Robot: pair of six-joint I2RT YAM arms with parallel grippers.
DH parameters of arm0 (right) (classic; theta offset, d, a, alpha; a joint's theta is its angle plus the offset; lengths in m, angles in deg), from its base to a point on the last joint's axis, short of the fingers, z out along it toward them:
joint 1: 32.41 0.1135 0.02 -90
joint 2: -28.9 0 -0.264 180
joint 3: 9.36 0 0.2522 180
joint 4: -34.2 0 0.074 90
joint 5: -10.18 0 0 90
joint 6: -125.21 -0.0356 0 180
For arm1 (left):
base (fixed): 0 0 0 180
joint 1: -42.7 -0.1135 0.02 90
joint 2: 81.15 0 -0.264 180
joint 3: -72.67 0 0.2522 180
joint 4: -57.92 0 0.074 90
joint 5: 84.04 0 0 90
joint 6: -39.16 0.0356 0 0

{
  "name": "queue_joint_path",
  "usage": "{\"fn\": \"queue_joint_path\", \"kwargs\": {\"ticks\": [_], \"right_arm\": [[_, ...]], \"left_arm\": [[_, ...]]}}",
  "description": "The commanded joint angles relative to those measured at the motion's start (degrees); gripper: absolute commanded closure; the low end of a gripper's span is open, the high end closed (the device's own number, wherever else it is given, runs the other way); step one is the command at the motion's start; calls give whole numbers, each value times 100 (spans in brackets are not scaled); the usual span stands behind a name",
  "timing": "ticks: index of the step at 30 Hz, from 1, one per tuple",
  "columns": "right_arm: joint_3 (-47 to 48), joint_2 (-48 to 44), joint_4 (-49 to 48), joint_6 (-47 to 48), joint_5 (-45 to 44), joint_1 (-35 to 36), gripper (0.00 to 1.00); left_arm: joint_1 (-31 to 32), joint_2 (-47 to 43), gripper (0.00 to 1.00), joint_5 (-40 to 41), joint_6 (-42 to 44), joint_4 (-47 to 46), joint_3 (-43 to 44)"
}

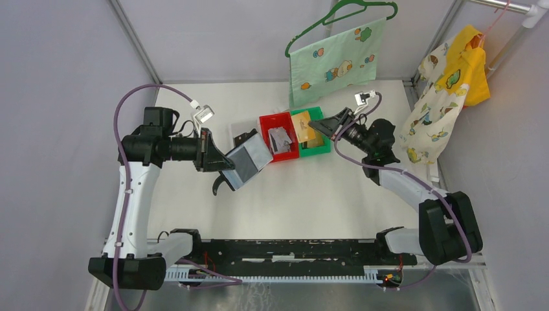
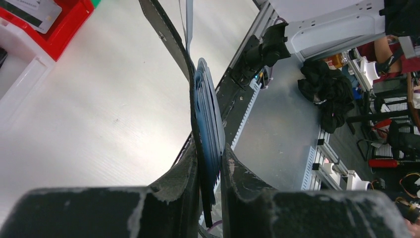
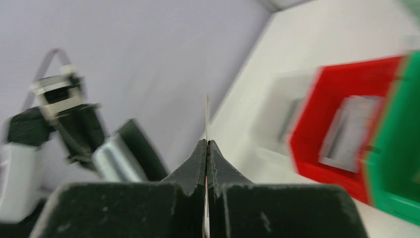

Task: Take the credit cards out of the card holder
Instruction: Place the credit card in the storage box.

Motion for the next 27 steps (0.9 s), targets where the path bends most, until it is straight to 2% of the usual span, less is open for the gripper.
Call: {"fn": "queue_joint_path", "kwargs": {"ticks": [1,4,8,16,22,27], "right_arm": [[283,-136,2461,1890,-573,-457,100],[682,115,3431,2776,-1316,-493,100],[1280,720,3931,3330,-1987,-496,100],[1789,1723,3705,3414,-2339,-466,100],[2230,2157,3717,3448,-2557,-252,100],[2185,2426,3489,3336,-2576,-83,100]], "left_arm": [[-27,37,98,78,237,-5,342],[-27,166,98,324,188,97,541],[-27,390,98,475,664,591,919],[-33,544,98,502,871,856,1170],[-29,633,98,460,992,970,1244],[-30,634,98,203,1118,971,1204]]}}
